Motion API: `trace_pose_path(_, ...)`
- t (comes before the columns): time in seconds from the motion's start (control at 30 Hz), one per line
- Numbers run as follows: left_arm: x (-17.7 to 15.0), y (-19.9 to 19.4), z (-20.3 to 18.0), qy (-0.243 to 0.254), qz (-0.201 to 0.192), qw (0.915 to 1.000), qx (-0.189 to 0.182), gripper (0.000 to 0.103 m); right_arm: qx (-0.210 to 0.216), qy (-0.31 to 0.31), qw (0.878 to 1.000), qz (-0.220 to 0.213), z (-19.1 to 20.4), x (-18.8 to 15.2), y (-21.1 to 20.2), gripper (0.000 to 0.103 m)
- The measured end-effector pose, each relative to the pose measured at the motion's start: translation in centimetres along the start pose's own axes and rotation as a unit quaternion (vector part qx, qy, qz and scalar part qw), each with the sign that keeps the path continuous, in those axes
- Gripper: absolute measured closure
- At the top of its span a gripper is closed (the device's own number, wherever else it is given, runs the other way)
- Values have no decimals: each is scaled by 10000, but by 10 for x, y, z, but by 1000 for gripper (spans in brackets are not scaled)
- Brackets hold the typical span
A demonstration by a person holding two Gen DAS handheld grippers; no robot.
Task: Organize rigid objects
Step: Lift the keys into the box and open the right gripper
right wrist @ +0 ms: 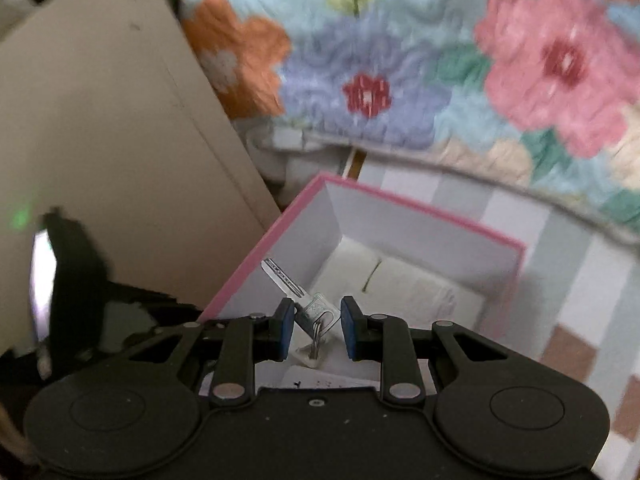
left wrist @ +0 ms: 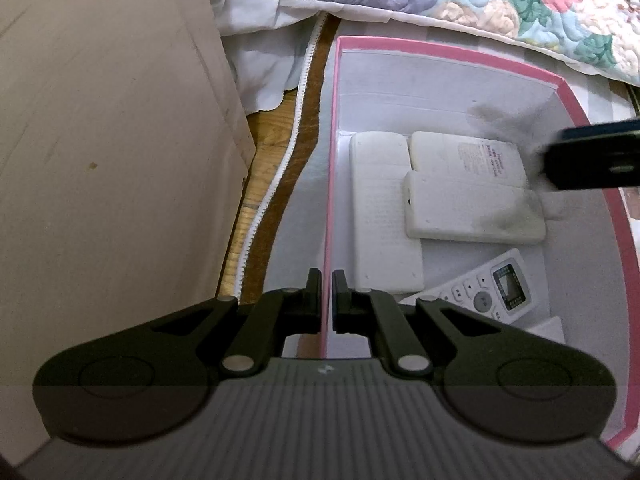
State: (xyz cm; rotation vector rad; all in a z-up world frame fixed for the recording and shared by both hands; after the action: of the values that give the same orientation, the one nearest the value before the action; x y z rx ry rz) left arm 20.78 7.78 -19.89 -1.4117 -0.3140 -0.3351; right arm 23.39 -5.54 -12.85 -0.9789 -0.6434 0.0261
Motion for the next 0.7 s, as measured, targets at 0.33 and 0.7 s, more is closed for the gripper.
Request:
trace_pose_path(0.33, -1, -1, 0, 28, -27, 10000, 9, 98, 363, 517, 9979, -111, -6, 8, 54, 72)
trace_pose_path(0.7, 0, 0, -1, 11, 10, 10000, 40, 97, -271, 314, 9972, -628, -35, -2, -31, 67)
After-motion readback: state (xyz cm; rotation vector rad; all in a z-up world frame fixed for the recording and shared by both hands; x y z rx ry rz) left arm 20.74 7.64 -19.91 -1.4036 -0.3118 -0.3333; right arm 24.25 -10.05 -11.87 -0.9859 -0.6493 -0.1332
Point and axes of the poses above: each gripper's, at about its wrist camera, not at the fingertips, and y roughly the way its jaws point, z to its left, x to its top, the point moved 10 cm from there along y, roughly the way its jaws point, and after that the axes turned 8 degrees about x, right-handed, at the moved point
